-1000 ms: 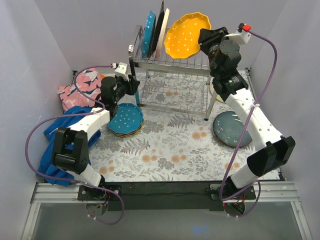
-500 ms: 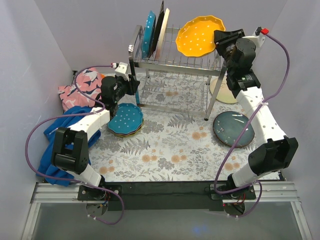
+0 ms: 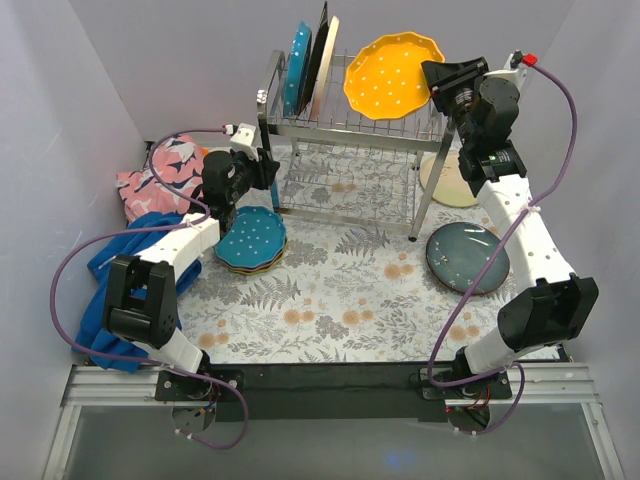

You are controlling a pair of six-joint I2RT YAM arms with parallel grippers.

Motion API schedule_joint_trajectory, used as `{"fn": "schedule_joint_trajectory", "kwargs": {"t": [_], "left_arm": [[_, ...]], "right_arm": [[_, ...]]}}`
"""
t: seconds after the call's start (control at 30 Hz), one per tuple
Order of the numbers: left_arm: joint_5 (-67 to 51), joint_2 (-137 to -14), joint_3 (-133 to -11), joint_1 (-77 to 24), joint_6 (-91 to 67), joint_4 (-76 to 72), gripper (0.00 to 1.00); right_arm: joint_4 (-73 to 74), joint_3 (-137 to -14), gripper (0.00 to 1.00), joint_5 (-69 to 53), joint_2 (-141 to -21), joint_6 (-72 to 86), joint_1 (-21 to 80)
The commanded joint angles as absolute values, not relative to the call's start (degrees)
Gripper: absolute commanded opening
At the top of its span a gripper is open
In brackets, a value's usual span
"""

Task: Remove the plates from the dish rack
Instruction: Unload the plate from the dish rack.

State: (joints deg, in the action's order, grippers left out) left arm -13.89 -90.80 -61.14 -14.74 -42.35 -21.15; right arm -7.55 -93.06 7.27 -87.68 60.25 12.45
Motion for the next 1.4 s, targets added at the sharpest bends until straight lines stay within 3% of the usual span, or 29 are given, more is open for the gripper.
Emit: {"fn": "schedule_joint_trajectory", "kwargs": {"t": [0.0, 0.07, 0.17, 0.2, 0.3, 0.9, 1.1, 1.37], "left_arm": [[-9.0, -87.8, -63.0, -14.5, -44.9, -19.6, 0.3], [-8.5, -87.3, -63.1, -14.6, -44.9, -19.5, 0.45], [-8.5, -86.6, -63.3, -14.7, -44.9, -19.0, 0.49], [-8.5, -86.2, -63.4, -14.7, -44.9, -18.5, 0.58], [-8.1, -85.5, -63.3, -14.7, -45.2, -17.5, 0.66], [-5.9, -76.2, -63.4, -14.8, -50.1, -2.8, 0.68], [-1.0, -69.7, -62.0, -14.7, -53.7, 2.4, 0.69], [3.1, -64.4, -70.4, -14.5, -55.8, 17.4, 0.71]], "right_arm": [[-20.5, -96.7, 0.01, 5.5, -82.6, 64.3, 12.3], [-20.5, -97.0, 0.01, 5.0, -82.8, 64.3, 12.2], [-20.4, -97.1, 0.01, 4.7, -82.8, 64.9, 12.2], [-20.4, -97.2, 0.01, 4.5, -82.8, 65.0, 12.1], [-20.4, -97.1, 0.01, 3.8, -82.4, 65.9, 12.0], [-18.4, -88.7, 0.01, -3.3, -73.0, 70.0, 11.9], [-18.4, -79.9, 0.01, -7.5, -66.2, 72.8, 11.9], [-16.0, -64.5, 0.01, -13.4, -54.3, 73.0, 13.3]]}}
